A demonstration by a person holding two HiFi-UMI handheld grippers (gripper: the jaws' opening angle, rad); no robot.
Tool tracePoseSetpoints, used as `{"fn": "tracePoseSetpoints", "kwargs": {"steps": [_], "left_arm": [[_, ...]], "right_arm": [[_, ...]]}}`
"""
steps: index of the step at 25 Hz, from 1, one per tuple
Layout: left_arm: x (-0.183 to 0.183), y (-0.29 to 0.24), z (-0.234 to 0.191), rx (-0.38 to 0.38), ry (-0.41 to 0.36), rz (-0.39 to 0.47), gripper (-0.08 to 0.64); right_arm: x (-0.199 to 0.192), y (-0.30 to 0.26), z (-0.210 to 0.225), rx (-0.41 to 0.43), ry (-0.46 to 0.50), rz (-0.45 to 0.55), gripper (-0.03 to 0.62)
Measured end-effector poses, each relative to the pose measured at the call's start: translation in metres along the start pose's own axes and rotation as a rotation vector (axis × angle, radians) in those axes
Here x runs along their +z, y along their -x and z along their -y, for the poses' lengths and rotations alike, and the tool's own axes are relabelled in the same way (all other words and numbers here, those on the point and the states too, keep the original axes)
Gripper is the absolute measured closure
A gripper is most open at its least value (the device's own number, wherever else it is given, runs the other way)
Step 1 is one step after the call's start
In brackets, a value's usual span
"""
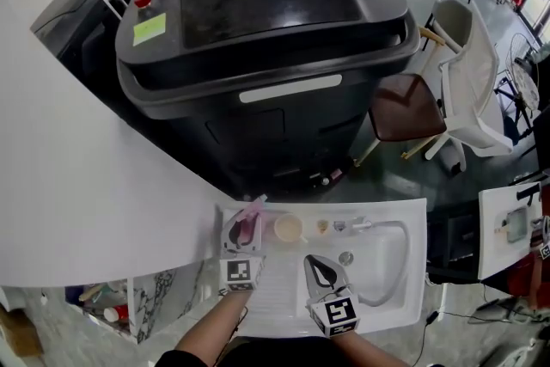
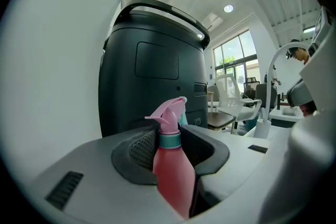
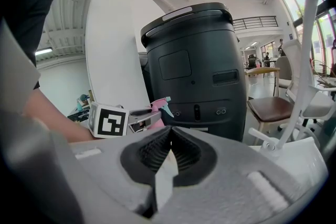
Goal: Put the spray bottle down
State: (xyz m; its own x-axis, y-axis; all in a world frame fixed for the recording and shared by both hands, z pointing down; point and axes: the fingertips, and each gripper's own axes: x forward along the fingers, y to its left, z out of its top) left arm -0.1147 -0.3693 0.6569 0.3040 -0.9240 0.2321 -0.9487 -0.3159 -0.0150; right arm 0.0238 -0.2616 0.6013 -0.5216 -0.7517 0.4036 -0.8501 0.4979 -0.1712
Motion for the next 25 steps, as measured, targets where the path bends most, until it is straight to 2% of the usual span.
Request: {"fn": "tracePoseSetpoints", "kwargs": {"steps": [12,19,23,25], "left_arm": [[0.000,-0.004,0.004,-0.040,0.015,0.069,0.411],[-0.009,0.017,0.013,-0.060,-0.042,0.041,0.394],[-0.011,0.017,0.016,-0.065,-0.015,-0.019,0.387],[-0.013,0.012,0.014,-0.086,-0.026,-0.010,0.389]], "right_arm": [[-0.009,-0.002,0.006,0.007,-0.001,-0.013,0.594],[-0.011,-0.006,0.001,0.018,-0.004,-0.019,0.595],[-0.010,-0.007,0.000,0.009,0.004,-0.011,0.594],[-0.009,-0.007,0.001,0.004,0.004,-0.009,0.594]]}}
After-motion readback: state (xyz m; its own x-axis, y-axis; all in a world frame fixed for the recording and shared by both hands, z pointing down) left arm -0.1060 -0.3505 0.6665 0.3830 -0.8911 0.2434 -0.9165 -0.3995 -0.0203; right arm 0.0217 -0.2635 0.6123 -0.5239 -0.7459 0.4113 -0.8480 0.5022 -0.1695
